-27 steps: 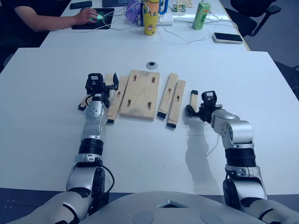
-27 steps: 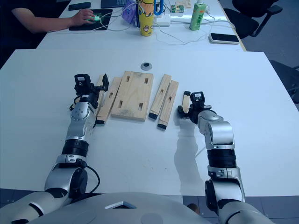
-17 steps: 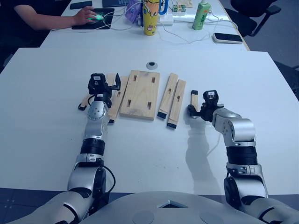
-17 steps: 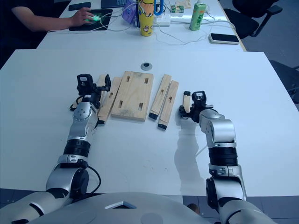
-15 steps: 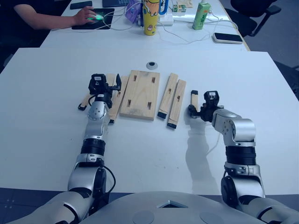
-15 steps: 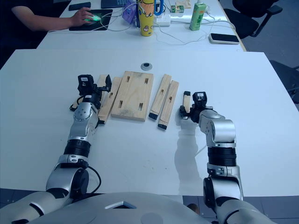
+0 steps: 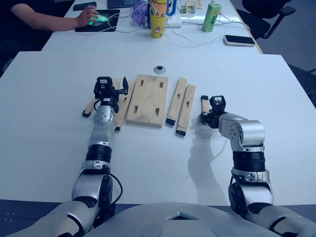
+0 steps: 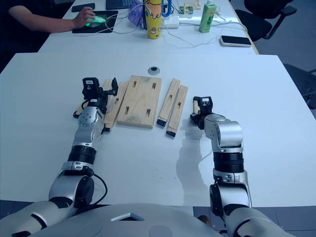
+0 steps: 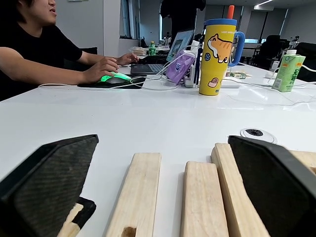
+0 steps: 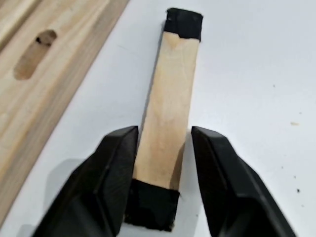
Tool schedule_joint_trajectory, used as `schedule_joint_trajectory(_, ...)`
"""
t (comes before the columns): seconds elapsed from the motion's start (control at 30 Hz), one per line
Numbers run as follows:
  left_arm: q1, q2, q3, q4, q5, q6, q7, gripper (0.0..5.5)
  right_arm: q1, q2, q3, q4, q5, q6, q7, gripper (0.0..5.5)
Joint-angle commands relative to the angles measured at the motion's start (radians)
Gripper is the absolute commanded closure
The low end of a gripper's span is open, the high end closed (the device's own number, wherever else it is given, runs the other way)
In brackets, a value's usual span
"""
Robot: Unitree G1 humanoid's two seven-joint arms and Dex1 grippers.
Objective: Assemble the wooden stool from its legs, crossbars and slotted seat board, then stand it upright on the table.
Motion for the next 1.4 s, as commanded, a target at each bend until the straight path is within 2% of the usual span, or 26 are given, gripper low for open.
schedule_joint_trajectory(0.03, -0.021, -0.004, 0.004, 0.010, -0.019, 0.027, -0.023, 0.60, 0.087, 0.016, 0.002, 0.129, -0.021, -0.001, -0.013, 4.15)
schedule_joint_trajectory(0.17, -0.024, -0.009, -0.001, 0.008, -0.046, 0.052, -0.078, 0.60, 0.061, 0.027, -0.064, 0.152, -0.029, -0.081, -0.046, 4.18)
schedule_joint_trajectory(0.5, -0.043, -0.006, 0.044, 0.000, -0.126, 0.083, -0.144, 0.60, 0.038, 0.036, -0.160, 0.135, -0.002, -0.445, -0.047, 4.18)
schedule_joint_trajectory(0.67, -0.051, -0.013, 0.054, -0.039, -0.185, 0.123, -0.206, 0.60, -0.008, 0.072, -0.120, 0.092, 0.009, -0.643, -0.004, 4.18)
schedule_joint_trajectory(0.77, -0.056, -0.021, 0.074, -0.119, -0.291, 0.215, -0.278, 0.60, -0.043, 0.077, -0.046, 0.098, 0.045, -0.713, 0.131, 4.18)
schedule_joint_trajectory(1.0, -0.079, -0.043, 0.083, -0.296, -0.554, 0.546, -0.391, 0.60, -0.045, 0.088, 0.041, 0.082, 0.115, -0.810, 0.336, 4.18)
schedule_joint_trajectory(1.13, -0.075, -0.053, 0.090, -0.378, -0.662, 0.687, -0.396, 0.11, -0.056, 0.087, 0.055, 0.112, 0.123, -0.851, 0.381, 4.18)
schedule_joint_trajectory(1.4, -0.106, -0.074, 0.164, -0.368, -0.809, 0.807, -0.362, 0.10, -0.023, 0.082, 0.082, 0.101, 0.135, -0.923, 0.472, 4.18)
